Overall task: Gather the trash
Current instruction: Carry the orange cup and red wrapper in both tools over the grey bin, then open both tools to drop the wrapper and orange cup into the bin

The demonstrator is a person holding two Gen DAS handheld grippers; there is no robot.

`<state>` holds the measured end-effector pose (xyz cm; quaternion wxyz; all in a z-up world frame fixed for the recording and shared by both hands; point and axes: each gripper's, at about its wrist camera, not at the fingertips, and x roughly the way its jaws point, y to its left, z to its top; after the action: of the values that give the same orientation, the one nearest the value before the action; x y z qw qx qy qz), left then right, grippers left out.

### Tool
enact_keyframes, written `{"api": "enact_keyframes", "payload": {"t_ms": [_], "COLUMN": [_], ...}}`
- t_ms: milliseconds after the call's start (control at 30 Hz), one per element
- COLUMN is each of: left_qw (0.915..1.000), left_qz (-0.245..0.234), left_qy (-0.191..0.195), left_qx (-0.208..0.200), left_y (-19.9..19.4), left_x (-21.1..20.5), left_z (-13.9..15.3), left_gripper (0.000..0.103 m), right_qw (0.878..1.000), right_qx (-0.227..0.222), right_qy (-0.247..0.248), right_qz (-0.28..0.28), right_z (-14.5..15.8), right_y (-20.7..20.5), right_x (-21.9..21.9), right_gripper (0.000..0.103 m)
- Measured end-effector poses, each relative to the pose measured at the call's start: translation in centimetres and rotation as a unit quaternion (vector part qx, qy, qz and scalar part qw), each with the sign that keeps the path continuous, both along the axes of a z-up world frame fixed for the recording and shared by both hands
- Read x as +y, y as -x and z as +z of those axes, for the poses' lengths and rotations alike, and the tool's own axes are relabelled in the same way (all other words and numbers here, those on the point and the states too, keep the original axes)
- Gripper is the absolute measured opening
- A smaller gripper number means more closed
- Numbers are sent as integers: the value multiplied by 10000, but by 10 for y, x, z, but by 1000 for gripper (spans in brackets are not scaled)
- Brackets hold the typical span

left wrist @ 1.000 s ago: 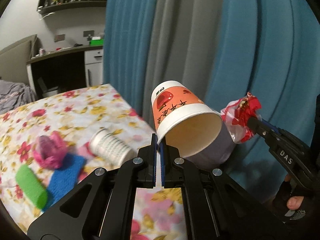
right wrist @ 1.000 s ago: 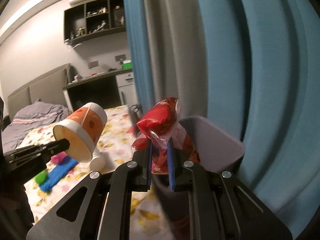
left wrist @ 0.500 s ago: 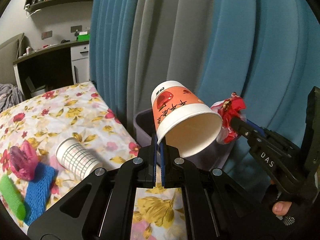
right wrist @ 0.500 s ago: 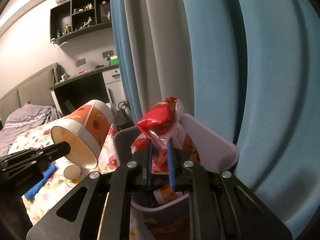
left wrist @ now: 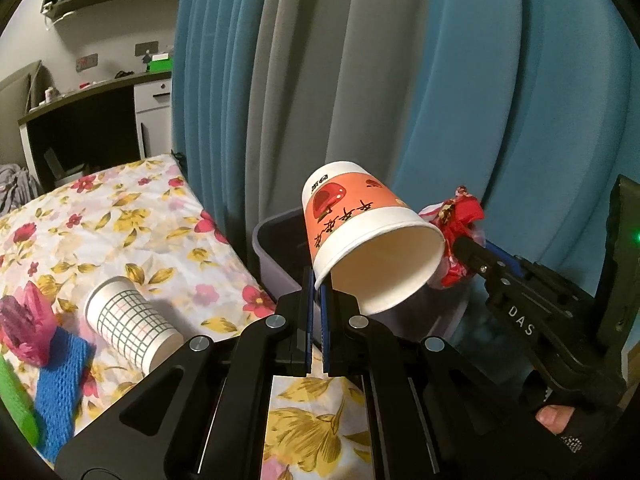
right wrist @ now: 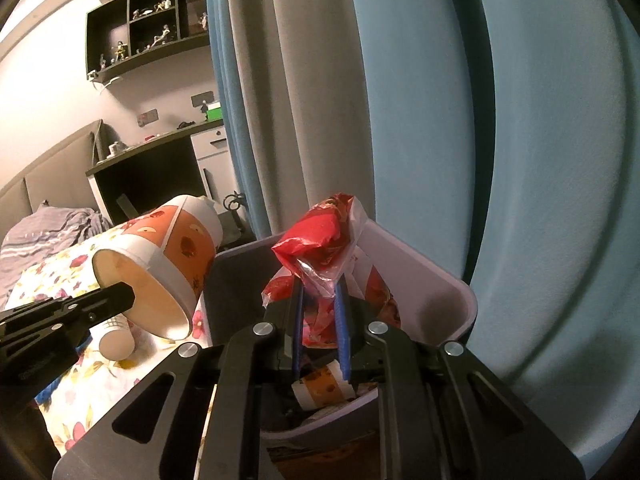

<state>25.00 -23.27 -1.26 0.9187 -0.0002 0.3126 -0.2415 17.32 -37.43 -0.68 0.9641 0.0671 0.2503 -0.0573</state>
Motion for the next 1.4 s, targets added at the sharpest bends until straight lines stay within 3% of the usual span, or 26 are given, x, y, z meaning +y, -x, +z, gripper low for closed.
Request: {"api": "enact_keyframes", "payload": {"t_ms": [867,1400], "left_qw": [9990,9973], "left_qz": [-143,-195], "left_qy": [78,180], "left_qx": [418,690], "left_y": [-25,-37], "left_x": [-23,-30], "left_z": [-20,-33], "left_gripper": [2,2], "right_qw": [9995,9995], "right_qx": [268,236], "right_qy": [-136,-136], "right_qz": [-108,-157], "right_z": [-14,-18], "right_y": [-25,-20], "right_x": [-13,-21], "right_gripper": [19,54]}}
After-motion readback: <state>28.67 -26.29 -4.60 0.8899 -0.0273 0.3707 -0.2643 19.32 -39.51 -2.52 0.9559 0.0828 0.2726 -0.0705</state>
